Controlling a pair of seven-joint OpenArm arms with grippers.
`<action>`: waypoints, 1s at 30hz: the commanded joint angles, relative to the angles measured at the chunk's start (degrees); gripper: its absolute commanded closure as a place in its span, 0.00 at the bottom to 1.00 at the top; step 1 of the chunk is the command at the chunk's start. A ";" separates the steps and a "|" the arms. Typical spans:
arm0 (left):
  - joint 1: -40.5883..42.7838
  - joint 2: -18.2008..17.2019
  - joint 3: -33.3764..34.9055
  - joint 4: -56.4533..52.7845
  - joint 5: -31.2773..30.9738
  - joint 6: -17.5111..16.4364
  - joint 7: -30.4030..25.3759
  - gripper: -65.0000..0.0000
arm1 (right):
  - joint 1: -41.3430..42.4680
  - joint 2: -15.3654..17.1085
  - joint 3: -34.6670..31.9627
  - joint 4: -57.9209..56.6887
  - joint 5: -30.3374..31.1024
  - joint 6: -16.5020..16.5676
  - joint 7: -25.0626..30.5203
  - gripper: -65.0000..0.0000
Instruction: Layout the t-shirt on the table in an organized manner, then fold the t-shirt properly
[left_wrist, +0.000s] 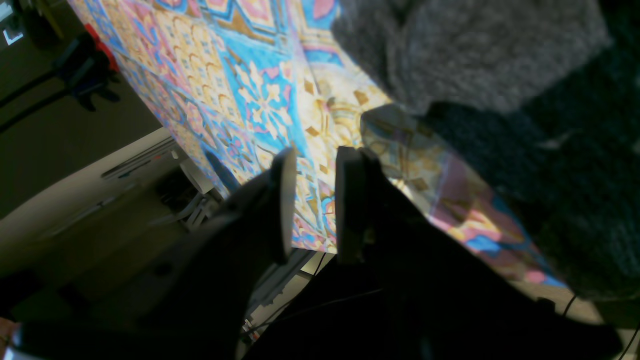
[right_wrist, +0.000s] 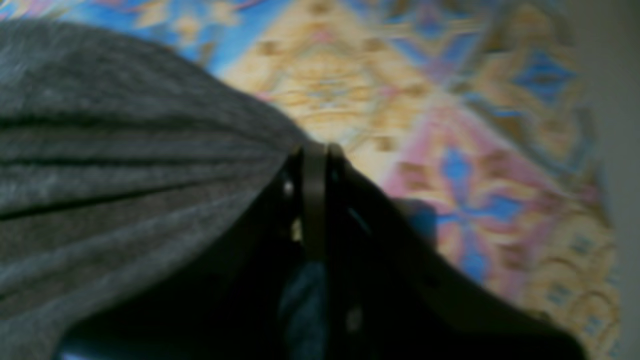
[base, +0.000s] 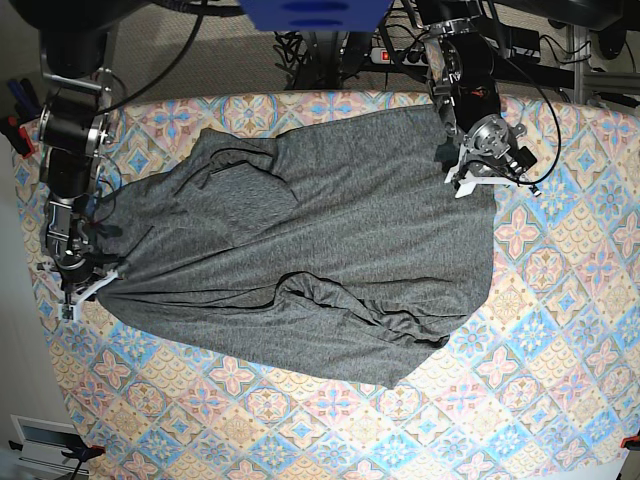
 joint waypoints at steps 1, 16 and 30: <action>-0.31 0.07 0.14 1.04 0.74 0.58 0.25 0.79 | 1.76 0.81 0.76 0.71 0.27 -0.18 1.31 1.00; -0.66 0.07 1.63 2.71 0.48 0.58 0.25 0.79 | -0.35 0.99 4.63 12.67 0.62 0.17 -1.76 0.49; 6.29 0.07 22.46 7.63 -0.22 0.58 0.34 0.79 | -10.90 0.90 13.24 40.09 0.62 0.17 -21.01 0.53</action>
